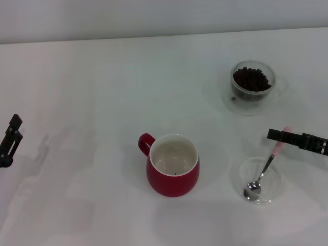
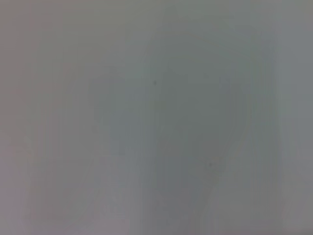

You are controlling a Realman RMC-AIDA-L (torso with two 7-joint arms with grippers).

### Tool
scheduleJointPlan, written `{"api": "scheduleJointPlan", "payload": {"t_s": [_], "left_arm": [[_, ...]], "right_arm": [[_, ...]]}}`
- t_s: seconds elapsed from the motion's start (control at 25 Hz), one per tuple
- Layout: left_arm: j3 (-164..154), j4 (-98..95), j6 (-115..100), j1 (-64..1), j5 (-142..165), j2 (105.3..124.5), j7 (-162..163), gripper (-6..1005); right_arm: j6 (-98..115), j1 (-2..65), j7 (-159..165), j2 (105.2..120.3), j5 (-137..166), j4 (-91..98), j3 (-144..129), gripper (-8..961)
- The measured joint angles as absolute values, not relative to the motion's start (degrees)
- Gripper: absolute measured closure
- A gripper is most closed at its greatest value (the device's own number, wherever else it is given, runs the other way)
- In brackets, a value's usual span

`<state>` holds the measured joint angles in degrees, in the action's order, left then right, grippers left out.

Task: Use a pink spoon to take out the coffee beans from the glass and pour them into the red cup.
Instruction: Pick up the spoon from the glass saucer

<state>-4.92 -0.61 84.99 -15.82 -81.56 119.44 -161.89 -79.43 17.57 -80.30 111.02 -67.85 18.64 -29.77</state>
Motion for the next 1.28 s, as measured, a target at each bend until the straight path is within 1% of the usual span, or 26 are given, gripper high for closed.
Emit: {"api": "scheduleJointPlan", "payload": {"t_s": [0.28, 0.72, 1.28], "left_arm": [[-4.9, -0.6, 84.9, -15.9, -81.6, 119.44, -161.9, 419], [-4.9, -0.6, 84.9, -15.8, -81.6, 119.44, -161.9, 419], [-4.9, -0.6, 85.0, -15.2, -81.6, 119.44, -161.9, 420]], "right_arm": [[-79.3, 17.7, -80.2, 111.2, -67.4, 18.7, -29.8, 526], [-78.4, 17.9, -80.2, 111.45, -67.4, 18.6, -29.7, 621], [-76.3, 18.9, -78.4, 111.71, -67.4, 18.5, -29.8, 629]]}}
